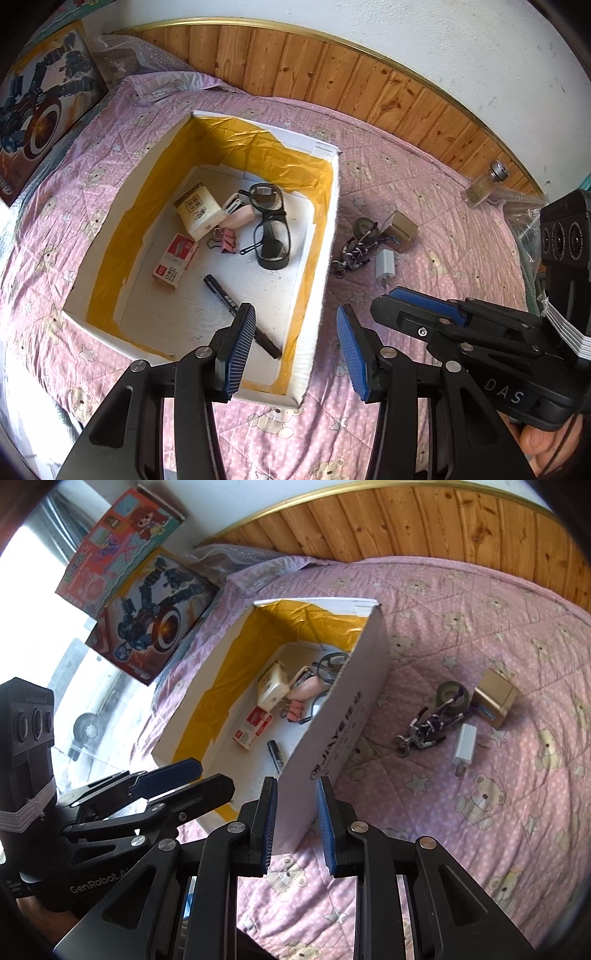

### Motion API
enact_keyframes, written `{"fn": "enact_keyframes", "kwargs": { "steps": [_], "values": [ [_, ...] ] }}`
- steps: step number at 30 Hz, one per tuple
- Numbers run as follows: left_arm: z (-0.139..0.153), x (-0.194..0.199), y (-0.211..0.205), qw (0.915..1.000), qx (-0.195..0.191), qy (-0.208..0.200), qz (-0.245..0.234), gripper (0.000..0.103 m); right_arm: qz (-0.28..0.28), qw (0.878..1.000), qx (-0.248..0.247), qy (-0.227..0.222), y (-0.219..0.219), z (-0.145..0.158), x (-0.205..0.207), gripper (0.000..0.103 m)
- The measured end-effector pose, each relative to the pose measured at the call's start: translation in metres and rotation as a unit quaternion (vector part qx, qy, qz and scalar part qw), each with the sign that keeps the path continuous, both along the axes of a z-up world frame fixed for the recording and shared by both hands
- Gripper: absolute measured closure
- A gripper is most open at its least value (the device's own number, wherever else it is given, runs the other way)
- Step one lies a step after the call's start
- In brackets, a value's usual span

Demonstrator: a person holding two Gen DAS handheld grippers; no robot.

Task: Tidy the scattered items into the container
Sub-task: 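Move the left tool to the purple figure keychain while the right tool approaches the white charger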

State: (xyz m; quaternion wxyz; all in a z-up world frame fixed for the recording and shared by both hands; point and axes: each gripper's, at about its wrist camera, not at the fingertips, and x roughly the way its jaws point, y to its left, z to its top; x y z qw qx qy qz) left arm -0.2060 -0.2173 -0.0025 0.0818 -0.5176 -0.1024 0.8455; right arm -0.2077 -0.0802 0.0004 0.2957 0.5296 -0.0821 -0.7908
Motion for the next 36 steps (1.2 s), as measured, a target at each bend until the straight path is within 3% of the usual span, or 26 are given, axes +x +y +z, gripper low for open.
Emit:
{"fn": "enact_keyframes", "kwargs": {
  "steps": [8,11,17,34,36],
  "values": [
    [-0.002,-0.014,0.053,0.9978,-0.016,0.005,-0.064,0.055,-0.066,0.997,-0.009,-0.028,0.048,-0.023,-0.016,0.078],
    [-0.004,-0.025,0.072,0.9964,-0.019,0.005,-0.082,0.049,-0.100,0.994,-0.011,-0.038,0.069,-0.034,-0.024,0.075],
    [-0.014,-0.053,0.101,0.9940,-0.020,-0.001,-0.108,0.048,-0.141,0.988,-0.008,-0.058,0.097,-0.058,-0.045,0.073],
    [-0.058,-0.111,0.121,0.9930,-0.023,-0.043,-0.107,0.047,-0.138,0.986,0.039,-0.087,0.095,-0.148,-0.108,0.068],
    [-0.065,-0.116,0.127,0.9920,-0.026,-0.048,-0.114,0.046,-0.144,0.985,0.035,-0.087,0.101,-0.154,-0.108,0.077]
  ]
}}
